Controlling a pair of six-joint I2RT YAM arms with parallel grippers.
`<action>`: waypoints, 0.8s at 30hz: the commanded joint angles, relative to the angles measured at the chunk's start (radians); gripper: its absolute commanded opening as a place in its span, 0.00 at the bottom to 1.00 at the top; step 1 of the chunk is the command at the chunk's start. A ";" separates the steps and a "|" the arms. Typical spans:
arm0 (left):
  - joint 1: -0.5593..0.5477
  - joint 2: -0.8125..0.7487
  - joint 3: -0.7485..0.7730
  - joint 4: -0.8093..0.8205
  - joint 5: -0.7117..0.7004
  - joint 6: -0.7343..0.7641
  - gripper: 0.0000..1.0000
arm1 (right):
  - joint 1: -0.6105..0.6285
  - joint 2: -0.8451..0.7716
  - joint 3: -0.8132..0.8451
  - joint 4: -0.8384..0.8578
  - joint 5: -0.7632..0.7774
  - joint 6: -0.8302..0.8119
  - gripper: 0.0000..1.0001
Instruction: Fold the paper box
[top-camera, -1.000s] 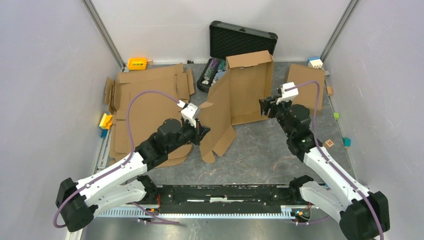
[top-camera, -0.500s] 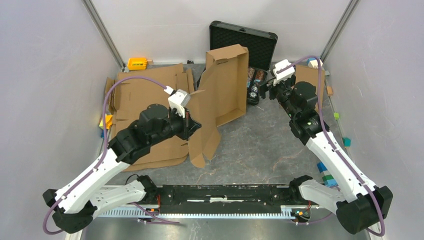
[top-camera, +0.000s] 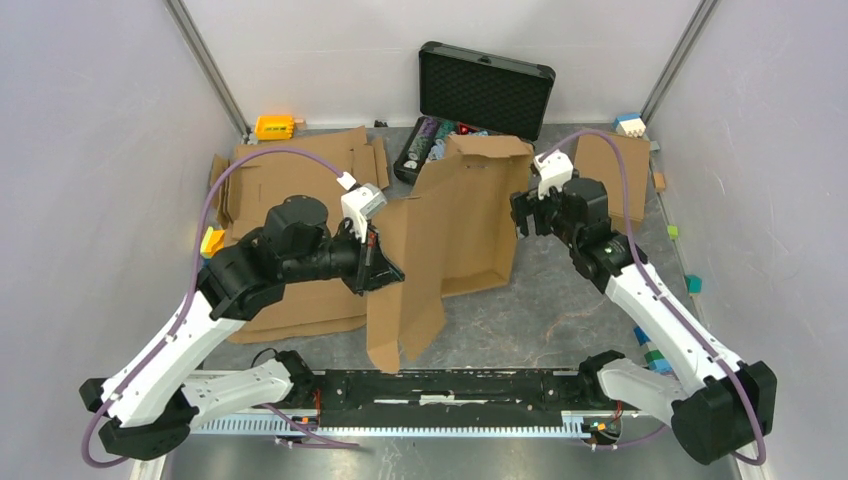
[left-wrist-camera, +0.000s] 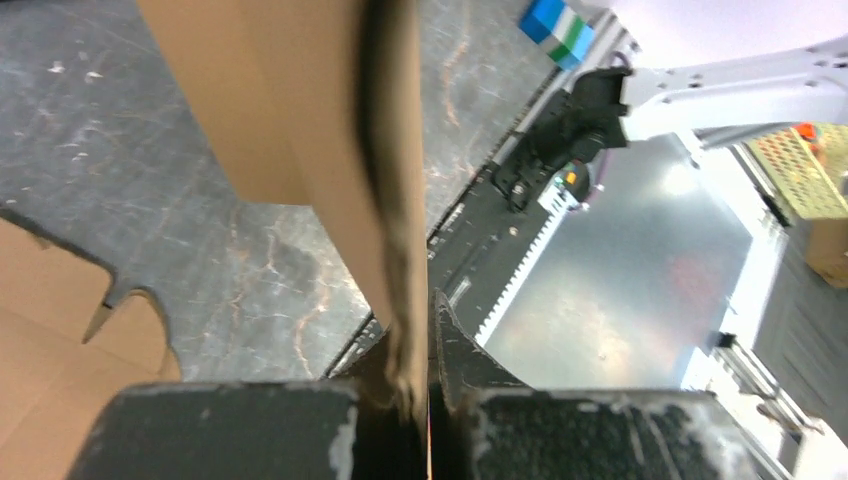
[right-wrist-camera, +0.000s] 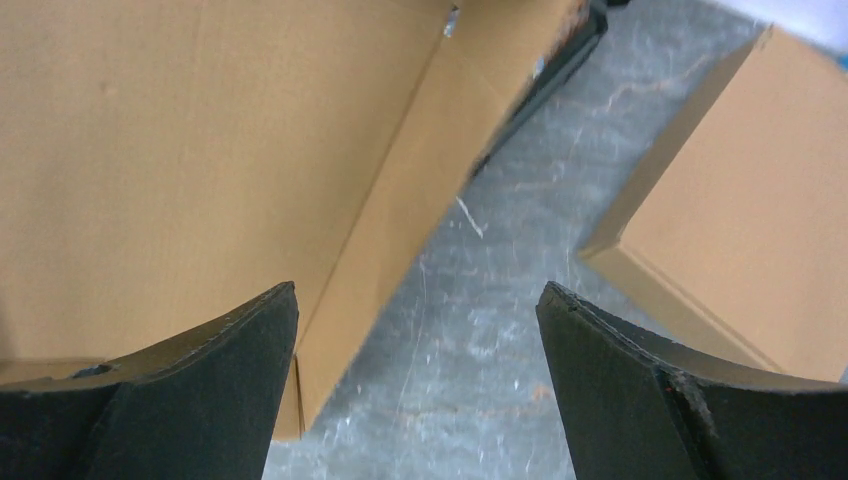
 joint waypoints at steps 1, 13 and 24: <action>0.001 -0.012 0.106 -0.027 0.174 -0.061 0.02 | -0.001 -0.083 -0.044 -0.041 0.063 0.070 0.94; 0.013 0.367 0.303 -0.400 -0.325 0.085 0.54 | -0.001 -0.286 -0.109 -0.213 -0.047 0.231 0.98; 0.016 0.409 0.432 -0.333 -0.589 0.040 1.00 | -0.001 -0.259 -0.109 -0.298 0.069 0.203 0.98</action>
